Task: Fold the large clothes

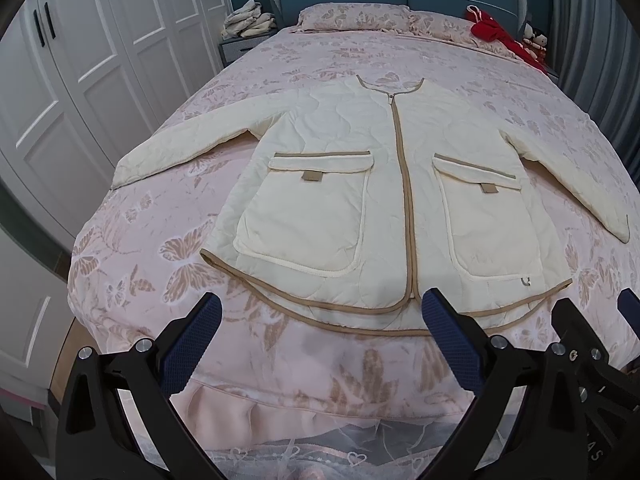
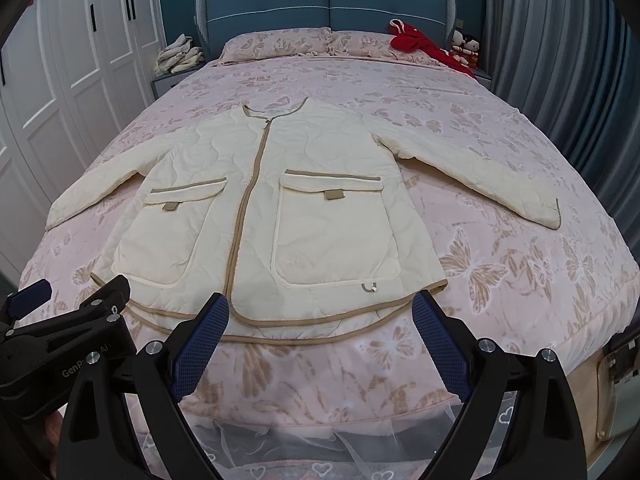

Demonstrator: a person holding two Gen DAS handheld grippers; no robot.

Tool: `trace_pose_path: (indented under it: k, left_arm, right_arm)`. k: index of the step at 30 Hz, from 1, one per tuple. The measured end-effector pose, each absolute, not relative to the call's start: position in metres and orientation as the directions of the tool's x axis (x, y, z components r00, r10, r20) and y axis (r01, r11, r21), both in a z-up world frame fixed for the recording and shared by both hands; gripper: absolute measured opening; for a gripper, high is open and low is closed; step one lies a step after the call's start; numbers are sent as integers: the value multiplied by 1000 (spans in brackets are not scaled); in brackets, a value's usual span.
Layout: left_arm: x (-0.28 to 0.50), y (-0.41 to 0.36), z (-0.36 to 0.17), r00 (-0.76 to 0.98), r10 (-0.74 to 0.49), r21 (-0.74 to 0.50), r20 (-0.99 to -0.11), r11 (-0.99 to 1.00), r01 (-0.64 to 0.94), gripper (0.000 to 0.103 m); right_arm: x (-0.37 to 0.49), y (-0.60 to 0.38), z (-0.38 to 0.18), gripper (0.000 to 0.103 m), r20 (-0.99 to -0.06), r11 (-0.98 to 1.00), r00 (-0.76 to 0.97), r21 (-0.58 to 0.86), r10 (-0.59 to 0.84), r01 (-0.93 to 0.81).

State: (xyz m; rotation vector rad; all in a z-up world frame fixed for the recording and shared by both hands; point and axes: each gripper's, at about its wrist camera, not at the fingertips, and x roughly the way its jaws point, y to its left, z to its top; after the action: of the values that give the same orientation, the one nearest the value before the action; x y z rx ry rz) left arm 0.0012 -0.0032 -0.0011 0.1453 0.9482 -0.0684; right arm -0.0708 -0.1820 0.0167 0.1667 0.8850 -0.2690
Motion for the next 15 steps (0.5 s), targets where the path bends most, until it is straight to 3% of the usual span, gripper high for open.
trace_pose_path:
  k: [15]
  left_arm:
    - [1,-3,-2,582,5,94,-813,988,122,98]
  right_arm:
    - [-70,-182,16,91,-782,954,603,33,-161,298]
